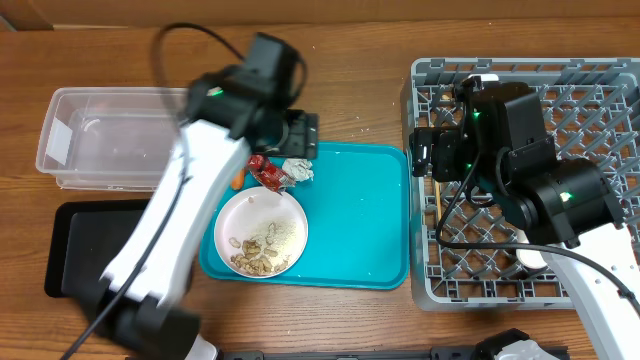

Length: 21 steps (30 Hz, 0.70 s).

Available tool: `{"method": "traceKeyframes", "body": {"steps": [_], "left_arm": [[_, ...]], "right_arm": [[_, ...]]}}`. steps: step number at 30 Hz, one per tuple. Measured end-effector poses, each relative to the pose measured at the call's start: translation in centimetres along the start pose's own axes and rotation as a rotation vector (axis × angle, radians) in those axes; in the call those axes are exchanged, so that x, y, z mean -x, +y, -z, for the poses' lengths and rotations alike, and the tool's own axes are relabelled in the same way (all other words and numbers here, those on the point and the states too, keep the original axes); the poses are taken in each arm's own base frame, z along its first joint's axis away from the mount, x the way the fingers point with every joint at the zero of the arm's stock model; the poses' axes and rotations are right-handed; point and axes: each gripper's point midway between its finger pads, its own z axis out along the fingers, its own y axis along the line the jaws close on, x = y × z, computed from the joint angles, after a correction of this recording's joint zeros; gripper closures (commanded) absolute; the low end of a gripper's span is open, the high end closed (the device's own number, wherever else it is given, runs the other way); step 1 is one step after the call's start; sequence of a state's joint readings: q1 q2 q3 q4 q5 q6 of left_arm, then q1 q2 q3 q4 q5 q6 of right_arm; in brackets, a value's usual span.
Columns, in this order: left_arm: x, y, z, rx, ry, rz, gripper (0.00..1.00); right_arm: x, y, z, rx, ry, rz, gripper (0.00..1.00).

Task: Sort waste into correct bins and load items into the dishwasher
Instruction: 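Reach the left gripper to the crumpled white paper and grasp it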

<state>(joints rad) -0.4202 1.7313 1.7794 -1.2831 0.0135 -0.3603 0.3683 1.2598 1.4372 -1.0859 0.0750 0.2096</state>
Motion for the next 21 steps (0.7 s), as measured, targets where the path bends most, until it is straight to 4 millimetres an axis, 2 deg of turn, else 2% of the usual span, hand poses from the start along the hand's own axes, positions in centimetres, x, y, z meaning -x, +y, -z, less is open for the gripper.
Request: {"method": "traceKeyframes", "body": {"steps": [2, 4, 6, 9, 14, 15, 16, 17, 18, 21], "left_arm": [[-0.2, -0.7, -3.5, 0.026, 0.068, -0.032, 0.21], [-0.6, -1.0, -5.9, 0.049, 0.117, -0.058, 0.30], [-1.3, -1.2, -9.1, 0.077, 0.181, -0.079, 0.31], [-1.7, -1.0, -12.4, 0.112, 0.230, -0.089, 0.32], [-2.3, -0.1, -16.3, 0.176, 0.276, -0.091, 0.48], [-2.5, 0.1, -17.0, 0.189, 0.287, -0.090, 0.55], [-2.7, 0.4, -17.6, 0.205, 0.297, -0.088, 0.67], [-2.9, 0.8, -18.4, 0.227, 0.305, -0.082, 0.84], [-3.0, 1.0, -18.9, 0.240, 0.312, -0.080, 0.96], [-3.4, 1.6, -19.6, 0.271, 0.325, -0.069, 0.96]], "right_arm": [[0.0, 0.0, 0.0, 0.000, 0.000, 0.000, 0.00], [0.0, 0.0, 0.0, 0.000, 0.000, 0.000, 0.00], [0.0, 0.0, 0.0, 0.000, 0.000, 0.000, 0.00], [0.0, 0.0, 0.0, 0.000, 0.000, 0.000, 0.00], [0.0, 0.0, 0.0, 0.000, 0.000, 0.000, 0.00], [0.0, 0.0, 0.0, 0.000, 0.000, 0.000, 0.00], [0.0, 0.0, 0.0, 0.000, 0.000, 0.000, 0.00], [0.0, 0.0, 0.0, 0.000, 0.000, 0.000, 0.00], [0.0, 0.0, 0.0, 0.000, 0.000, 0.000, 0.00], [0.0, 0.0, 0.0, 0.000, 0.001, 0.000, 0.00]]}}
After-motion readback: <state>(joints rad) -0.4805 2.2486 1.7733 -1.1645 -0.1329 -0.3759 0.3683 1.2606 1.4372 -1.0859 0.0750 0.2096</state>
